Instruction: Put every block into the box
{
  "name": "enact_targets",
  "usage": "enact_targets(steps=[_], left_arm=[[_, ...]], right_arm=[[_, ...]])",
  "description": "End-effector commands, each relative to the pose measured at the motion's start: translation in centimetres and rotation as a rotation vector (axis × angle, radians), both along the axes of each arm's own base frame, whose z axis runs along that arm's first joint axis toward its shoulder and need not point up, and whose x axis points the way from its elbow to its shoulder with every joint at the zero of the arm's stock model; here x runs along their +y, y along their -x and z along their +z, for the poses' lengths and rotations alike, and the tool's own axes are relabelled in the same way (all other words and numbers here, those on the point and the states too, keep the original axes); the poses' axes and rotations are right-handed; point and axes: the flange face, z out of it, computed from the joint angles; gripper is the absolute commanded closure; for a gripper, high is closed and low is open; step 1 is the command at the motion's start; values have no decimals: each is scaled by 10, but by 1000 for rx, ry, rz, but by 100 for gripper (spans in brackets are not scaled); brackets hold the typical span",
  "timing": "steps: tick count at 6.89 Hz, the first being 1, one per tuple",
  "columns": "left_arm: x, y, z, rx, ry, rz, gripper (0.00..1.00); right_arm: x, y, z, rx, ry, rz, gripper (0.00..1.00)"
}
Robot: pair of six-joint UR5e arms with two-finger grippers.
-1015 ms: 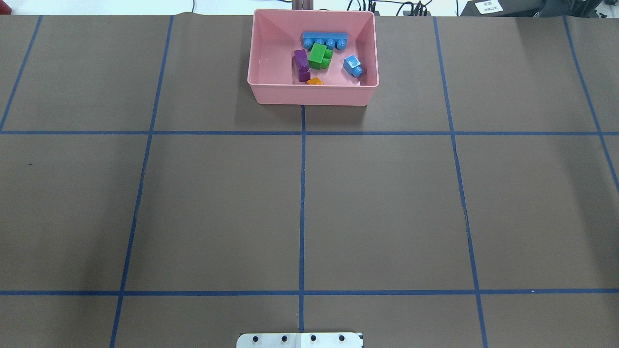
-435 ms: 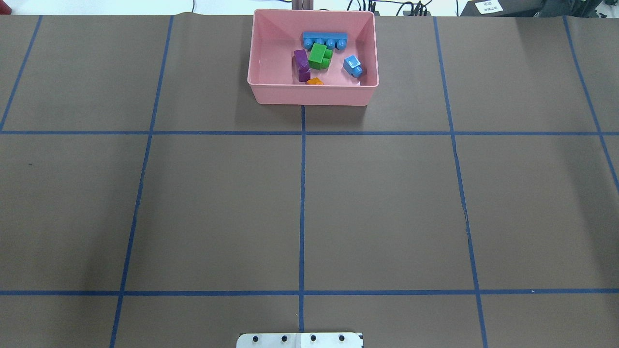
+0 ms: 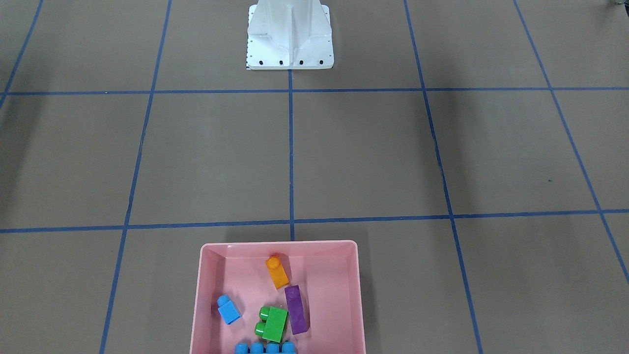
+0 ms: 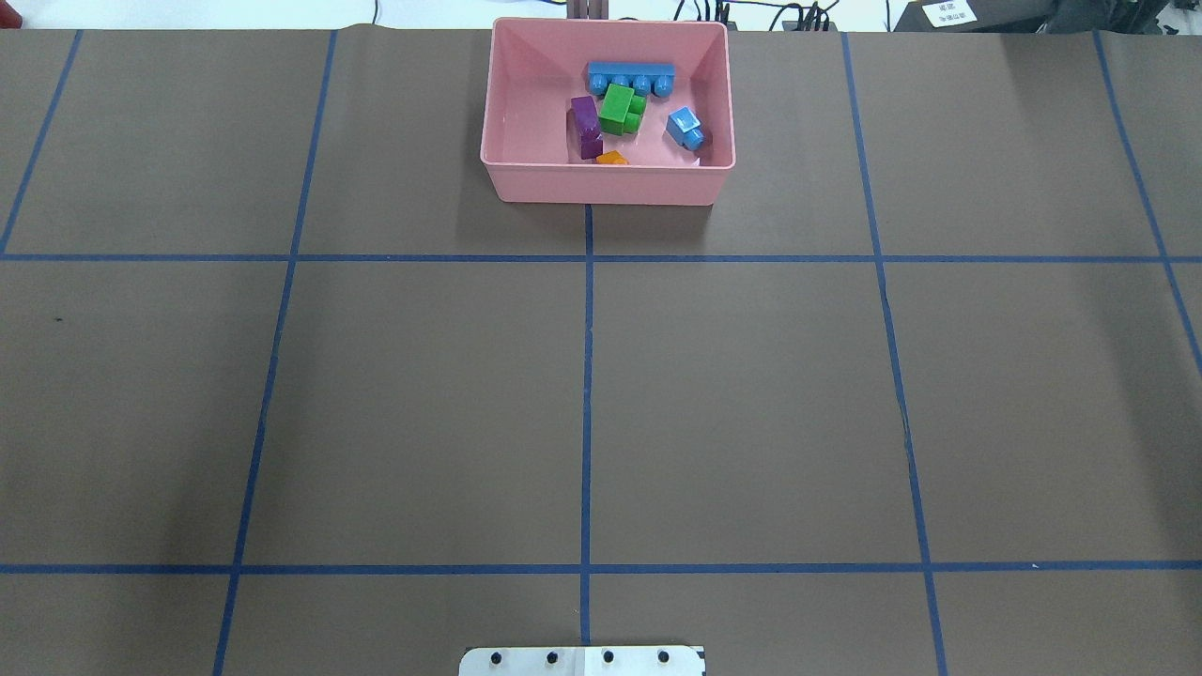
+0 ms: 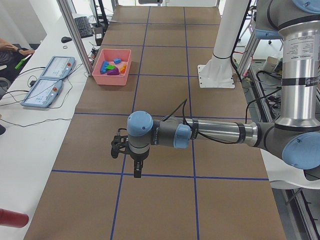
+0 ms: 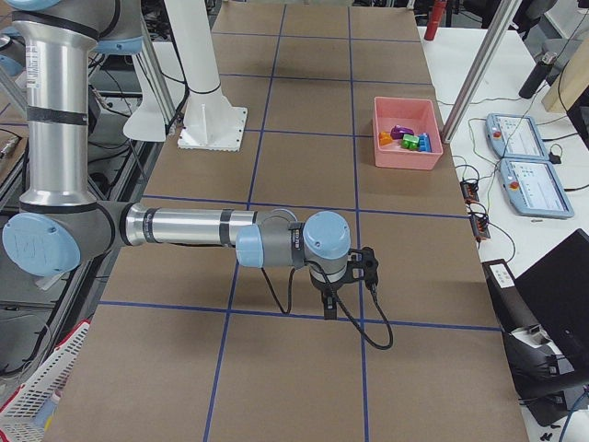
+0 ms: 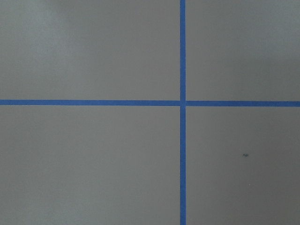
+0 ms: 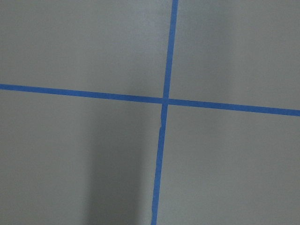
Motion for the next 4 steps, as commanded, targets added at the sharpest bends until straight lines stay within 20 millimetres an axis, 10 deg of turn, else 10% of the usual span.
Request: enact_targets(steps=[1, 4], left_arm=[[0, 0, 0, 0, 3, -1, 0], [-1, 0, 0, 0, 1, -1, 0]], right_arm=[[0, 0, -1, -3, -2, 0, 0], [0, 0, -1, -14, -1, 1, 0]])
